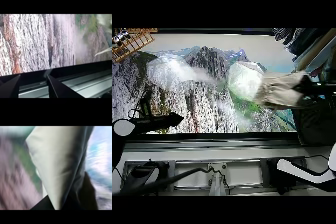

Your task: Fold the clothes and pants, and hang the long-sleeved shirts on hangers.

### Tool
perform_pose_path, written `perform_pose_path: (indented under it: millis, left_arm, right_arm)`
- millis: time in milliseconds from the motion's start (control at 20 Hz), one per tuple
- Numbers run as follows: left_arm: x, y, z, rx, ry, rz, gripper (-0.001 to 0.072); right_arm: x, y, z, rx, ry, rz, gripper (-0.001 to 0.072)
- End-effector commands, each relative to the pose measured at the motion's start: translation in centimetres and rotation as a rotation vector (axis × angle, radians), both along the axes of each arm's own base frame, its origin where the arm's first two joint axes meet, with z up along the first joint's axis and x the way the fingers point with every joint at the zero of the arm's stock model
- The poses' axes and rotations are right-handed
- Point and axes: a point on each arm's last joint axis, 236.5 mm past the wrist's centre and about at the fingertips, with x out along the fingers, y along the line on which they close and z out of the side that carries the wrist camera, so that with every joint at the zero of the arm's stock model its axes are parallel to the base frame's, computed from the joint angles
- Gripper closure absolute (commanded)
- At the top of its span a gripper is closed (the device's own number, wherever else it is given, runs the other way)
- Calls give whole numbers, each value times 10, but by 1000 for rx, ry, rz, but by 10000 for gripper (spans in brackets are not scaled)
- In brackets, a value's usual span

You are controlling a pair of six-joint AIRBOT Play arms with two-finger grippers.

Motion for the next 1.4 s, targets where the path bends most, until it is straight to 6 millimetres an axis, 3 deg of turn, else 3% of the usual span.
perform_pose_path:
  millis: [0, 150, 400, 600, 800, 1050, 1200, 1250, 1350]
  left_arm:
    - [7, 2, 3, 1, -28, 17, 342]
    - [9, 2, 4, 7, -43, 13, 342]
    - [9, 0, 6, -5, -50, 6, 342]
    - [9, -1, 6, -5, -49, 4, 342]
    - [6, -4, 5, -4, -47, -12, 342]
    - [6, -5, 5, -5, -47, -14, 342]
    - [6, -5, 5, -5, -47, -14, 342]
    - [6, -5, 5, -5, -47, -14, 342]
    - [6, -5, 5, -5, -47, -14, 342]
  right_arm:
    - [-29, -77, 40, -58, -71, -266, 682]
    - [-58, -117, 62, -85, -109, -424, 682]
    - [-111, -160, 74, -189, -77, -579, 682]
    - [-142, -174, 70, -262, -21, -598, 686]
    - [-162, -178, 47, -334, 74, -546, 685]
    - [-189, -166, -15, -308, 229, -505, 685]
    - [-222, -170, -44, -360, 366, -489, 683]
    - [-233, -171, -54, -374, 417, -478, 590]
    - [-251, -169, -68, -364, 507, -479, 139]
